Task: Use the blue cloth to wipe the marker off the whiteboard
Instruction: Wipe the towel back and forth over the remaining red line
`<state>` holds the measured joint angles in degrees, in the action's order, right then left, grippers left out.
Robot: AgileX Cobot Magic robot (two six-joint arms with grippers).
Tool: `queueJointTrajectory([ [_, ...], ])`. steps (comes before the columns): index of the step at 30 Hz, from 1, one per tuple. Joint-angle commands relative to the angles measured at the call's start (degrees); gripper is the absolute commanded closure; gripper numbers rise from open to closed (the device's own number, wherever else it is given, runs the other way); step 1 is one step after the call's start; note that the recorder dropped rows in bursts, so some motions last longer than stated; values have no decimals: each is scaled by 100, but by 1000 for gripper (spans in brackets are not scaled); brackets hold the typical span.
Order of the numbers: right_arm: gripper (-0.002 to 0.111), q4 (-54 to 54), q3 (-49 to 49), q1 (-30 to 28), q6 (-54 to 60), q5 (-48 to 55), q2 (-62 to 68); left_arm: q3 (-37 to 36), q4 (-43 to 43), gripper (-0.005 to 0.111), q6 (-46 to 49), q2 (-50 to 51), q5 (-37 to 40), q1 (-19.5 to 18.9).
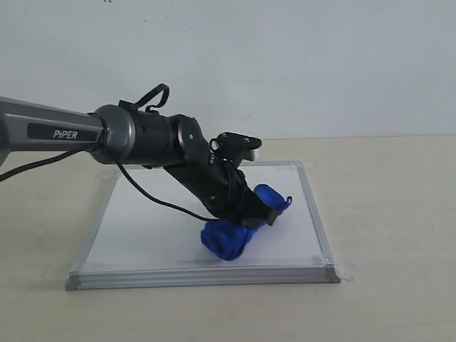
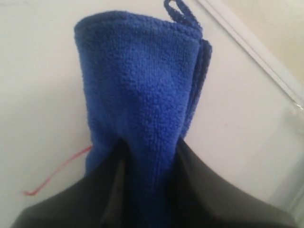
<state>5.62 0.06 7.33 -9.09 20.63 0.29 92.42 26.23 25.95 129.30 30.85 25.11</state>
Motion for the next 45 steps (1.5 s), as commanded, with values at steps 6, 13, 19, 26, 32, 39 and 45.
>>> queueJointTrajectory([
  [6,108,29,-6,-40,19,-20,-29,168,-334,103,-359,317,214,-786],
  [13,108,29,-6,-40,19,-20,-29,221,-318,103,-513,317,565,-824],
  [19,108,29,-6,-40,19,-20,-29,275,-268,103,-357,317,921,-132],
  [26,108,29,-6,-40,19,-20,-29,378,-557,103,63,317,724,660],
  [32,108,29,-6,-40,19,-20,-29,882,-3667,103,-2661,317,1104,129],
  [39,108,29,-6,-40,19,-20,-29,922,-2884,103,-2251,317,1767,-257],
  [45,108,29,-6,-40,19,-20,-29,922,-1287,103,-698,317,1589,284],
])
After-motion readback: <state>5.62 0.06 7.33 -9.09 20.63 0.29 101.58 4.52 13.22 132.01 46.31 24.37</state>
